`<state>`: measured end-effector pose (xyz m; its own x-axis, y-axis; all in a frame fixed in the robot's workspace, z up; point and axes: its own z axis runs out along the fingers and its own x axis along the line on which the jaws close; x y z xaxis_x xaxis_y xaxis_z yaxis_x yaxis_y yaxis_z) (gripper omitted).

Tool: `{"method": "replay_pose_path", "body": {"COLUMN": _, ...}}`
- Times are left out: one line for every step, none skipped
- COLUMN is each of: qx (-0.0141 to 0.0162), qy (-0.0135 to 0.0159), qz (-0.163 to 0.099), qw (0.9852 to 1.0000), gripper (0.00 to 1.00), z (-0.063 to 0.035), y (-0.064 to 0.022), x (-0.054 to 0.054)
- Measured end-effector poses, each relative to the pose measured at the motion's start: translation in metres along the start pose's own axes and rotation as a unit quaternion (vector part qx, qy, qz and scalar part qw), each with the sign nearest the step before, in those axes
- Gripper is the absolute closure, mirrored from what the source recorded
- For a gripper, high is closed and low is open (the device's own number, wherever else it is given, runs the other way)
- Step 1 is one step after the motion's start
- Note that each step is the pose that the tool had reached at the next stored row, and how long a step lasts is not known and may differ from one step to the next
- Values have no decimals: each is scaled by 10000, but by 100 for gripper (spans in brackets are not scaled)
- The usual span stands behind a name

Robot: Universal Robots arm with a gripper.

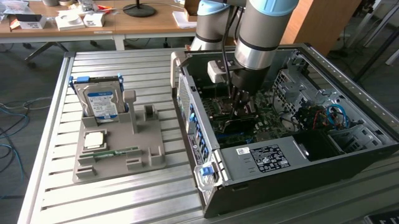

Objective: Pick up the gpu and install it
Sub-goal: 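Press down on the gpu until it lock into place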

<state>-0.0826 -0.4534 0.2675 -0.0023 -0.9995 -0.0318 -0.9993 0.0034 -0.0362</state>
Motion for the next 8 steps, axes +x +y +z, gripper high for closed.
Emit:
{"method": "replay_pose_path", "body": {"qx": 0, "qy": -1, "qz": 0, "qw": 10000, "gripper": 89, "z": 0, "y": 0, "x": -2}}
{"method": "replay_pose_path", "body": {"qx": 0, "qy": 0, "qz": 0, "qw": 10000, "gripper": 89, "z": 0, "y": 0, "x": -4}}
{"method": "replay_pose_path", "body": {"qx": 0, "qy": 0, "qz": 0, "qw": 10000, "gripper": 89, "z": 0, "y": 0, "x": -5}}
{"method": "replay_pose_path", "body": {"qx": 0, "qy": 0, "qz": 0, "qw": 10000, "gripper": 89, "z": 0, "y": 0, "x": -7}}
{"method": "replay_pose_path", "body": {"qx": 0, "qy": -1, "qz": 0, "qw": 10000, "gripper": 89, "z": 1, "y": 0, "x": -7}}
{"method": "replay_pose_path", "body": {"qx": 0, "qy": 0, "qz": 0, "qw": 10000, "gripper": 89, "z": 1, "y": 0, "x": -7}}
{"method": "replay_pose_path", "body": {"qx": 0, "qy": -1, "qz": 0, "qw": 10000, "gripper": 89, "z": 1, "y": 0, "x": -8}}
{"method": "replay_pose_path", "body": {"qx": 0, "qy": 0, "qz": 1, "qw": 10000, "gripper": 89, "z": 1, "y": 0, "x": -11}}
